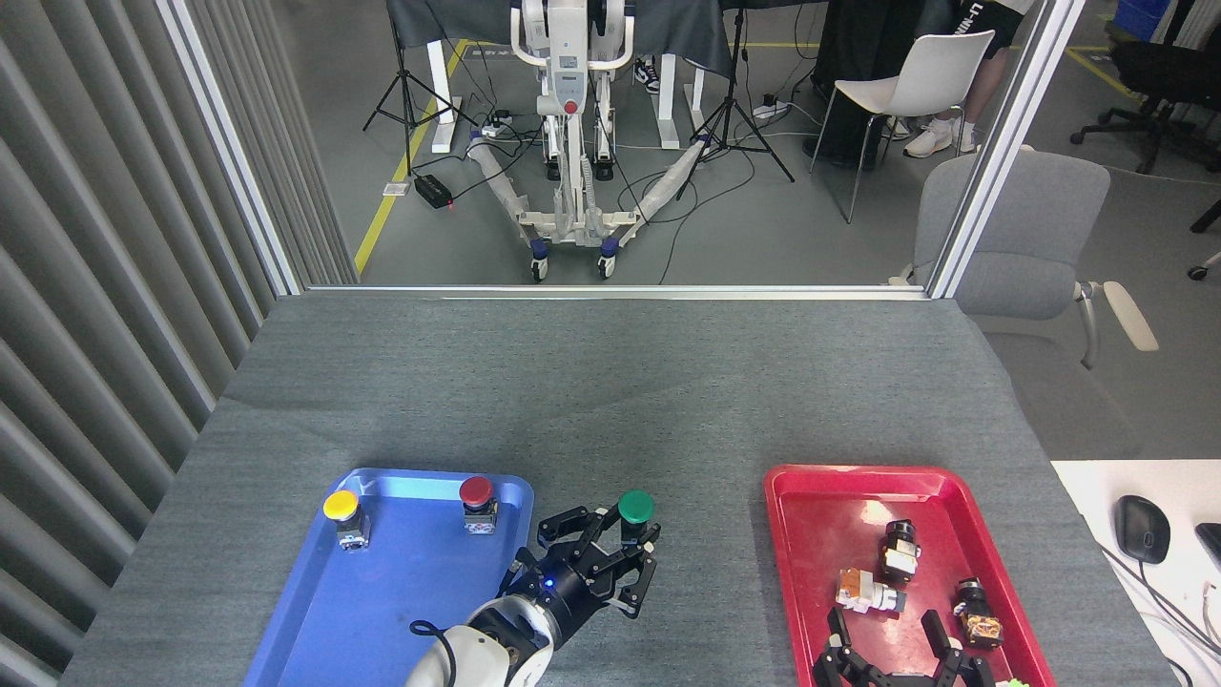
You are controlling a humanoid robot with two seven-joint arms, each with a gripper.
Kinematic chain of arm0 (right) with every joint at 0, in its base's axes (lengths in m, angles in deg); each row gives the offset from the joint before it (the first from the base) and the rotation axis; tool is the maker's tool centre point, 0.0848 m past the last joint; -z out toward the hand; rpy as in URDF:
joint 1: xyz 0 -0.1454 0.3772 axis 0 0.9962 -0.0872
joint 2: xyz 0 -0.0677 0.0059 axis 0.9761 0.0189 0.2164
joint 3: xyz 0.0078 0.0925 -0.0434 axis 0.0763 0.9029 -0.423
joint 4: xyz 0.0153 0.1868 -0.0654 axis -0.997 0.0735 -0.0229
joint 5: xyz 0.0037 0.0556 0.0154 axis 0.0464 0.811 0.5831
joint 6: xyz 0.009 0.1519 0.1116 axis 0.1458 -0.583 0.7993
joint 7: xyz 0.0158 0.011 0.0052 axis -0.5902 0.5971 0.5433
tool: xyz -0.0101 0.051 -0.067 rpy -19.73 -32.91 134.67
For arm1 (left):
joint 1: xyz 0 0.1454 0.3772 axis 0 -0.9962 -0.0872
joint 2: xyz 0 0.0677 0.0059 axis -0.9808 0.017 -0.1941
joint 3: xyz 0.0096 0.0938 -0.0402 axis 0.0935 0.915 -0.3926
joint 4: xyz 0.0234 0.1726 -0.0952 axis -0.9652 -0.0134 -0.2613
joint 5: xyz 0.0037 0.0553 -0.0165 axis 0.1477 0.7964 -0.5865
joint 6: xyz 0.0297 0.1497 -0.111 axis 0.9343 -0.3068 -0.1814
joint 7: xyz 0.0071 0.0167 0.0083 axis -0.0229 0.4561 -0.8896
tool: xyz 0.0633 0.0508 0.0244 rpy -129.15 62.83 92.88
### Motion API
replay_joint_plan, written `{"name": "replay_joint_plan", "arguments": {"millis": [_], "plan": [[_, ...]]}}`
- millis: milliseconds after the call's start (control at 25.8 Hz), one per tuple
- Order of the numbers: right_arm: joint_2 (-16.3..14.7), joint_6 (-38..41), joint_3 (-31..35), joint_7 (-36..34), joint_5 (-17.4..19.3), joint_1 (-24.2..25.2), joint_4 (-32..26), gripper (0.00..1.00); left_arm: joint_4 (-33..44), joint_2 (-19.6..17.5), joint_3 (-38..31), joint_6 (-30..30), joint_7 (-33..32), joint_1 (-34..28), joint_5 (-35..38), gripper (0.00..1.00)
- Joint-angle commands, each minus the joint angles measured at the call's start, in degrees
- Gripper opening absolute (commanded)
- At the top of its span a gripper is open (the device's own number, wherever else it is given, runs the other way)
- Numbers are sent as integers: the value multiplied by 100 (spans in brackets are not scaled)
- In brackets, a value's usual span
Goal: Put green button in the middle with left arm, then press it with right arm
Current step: 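Carry the green button out of the tray and set it on the table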
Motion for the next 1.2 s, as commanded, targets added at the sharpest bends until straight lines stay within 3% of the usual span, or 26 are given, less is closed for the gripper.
{"name": "replay_joint_plan", "arguments": {"millis": [0, 271, 426, 543, 659, 698, 736, 853, 1008, 1163], "plan": [[-9, 1, 1, -1, 0, 10, -1, 100, -505, 223, 100, 47, 42, 116, 5, 6], [-9, 1, -8, 7, 0, -7, 8, 100, -804, 434, 100, 82, 59, 116, 145, 9], [9, 1, -8, 7, 0, -25, 17, 100, -813, 425, 100, 82, 50, 116, 145, 19], [18, 1, -8, 7, 0, -51, 43, 100, -839, 425, 91, 82, 85, 81, 110, 51], [18, 1, -8, 7, 0, -69, 70, 100, -830, 408, 82, 73, 340, -16, 66, 69], [26, 1, -8, 7, 0, -69, 70, 100, -804, 399, 73, 73, 402, -68, 66, 79], [35, -8, -17, 7, 0, -69, 70, 100, -769, 390, 73, 64, 446, -112, 66, 100], [53, 1, -17, 7, 0, -69, 70, 100, -681, 390, 73, 64, 463, -191, 119, 100], [53, 1, -17, 7, -9, -78, 87, 100, 13, 329, 73, 108, 446, -402, 145, 100], [132, 1, -60, 16, -9, -148, 166, 98, 1208, -155, 56, 969, 393, -982, 145, 100]]}}
